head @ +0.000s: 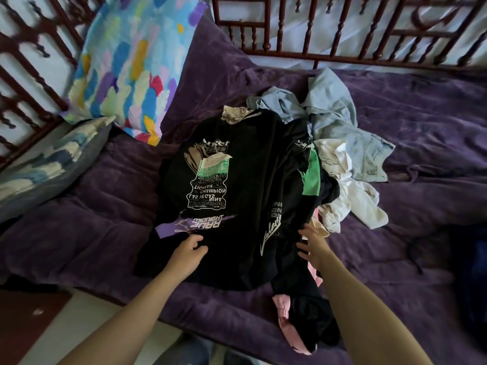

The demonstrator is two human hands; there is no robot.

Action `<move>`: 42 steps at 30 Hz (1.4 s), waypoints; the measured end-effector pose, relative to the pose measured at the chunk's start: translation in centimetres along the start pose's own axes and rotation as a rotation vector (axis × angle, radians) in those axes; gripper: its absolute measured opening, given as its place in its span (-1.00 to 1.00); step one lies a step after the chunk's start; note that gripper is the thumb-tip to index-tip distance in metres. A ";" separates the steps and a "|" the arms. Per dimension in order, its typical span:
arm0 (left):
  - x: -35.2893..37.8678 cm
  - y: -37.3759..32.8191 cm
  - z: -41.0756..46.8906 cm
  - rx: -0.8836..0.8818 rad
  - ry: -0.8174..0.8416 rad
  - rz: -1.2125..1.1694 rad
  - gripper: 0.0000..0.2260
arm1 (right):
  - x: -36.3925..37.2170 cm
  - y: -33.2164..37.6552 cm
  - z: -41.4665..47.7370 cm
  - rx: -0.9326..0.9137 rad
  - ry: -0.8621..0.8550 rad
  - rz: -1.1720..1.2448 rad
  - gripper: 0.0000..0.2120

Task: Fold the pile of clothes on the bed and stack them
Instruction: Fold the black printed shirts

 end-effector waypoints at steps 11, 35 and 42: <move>1.2 0.8 1.9 -0.034 0.035 0.020 -0.66 | 0.7 0.8 3.7 0.047 -0.011 0.016 -0.63; 2.3 -1.0 9.2 0.116 0.043 0.181 -0.69 | -7.2 8.4 -2.1 -0.295 -0.460 -0.529 -0.59; -8.3 10.9 11.0 -0.182 -0.073 0.401 -0.42 | 7.2 -7.9 2.0 0.027 -0.250 -0.330 -0.19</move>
Point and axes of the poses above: each hand's wrist, its own z-axis towards the middle knuckle, its own x-axis out of the palm, y = z × x, the point moved 10 cm from there along z, towards the middle knuckle, and after that the axes turned 5 degrees about x, right-handed, at the moved point
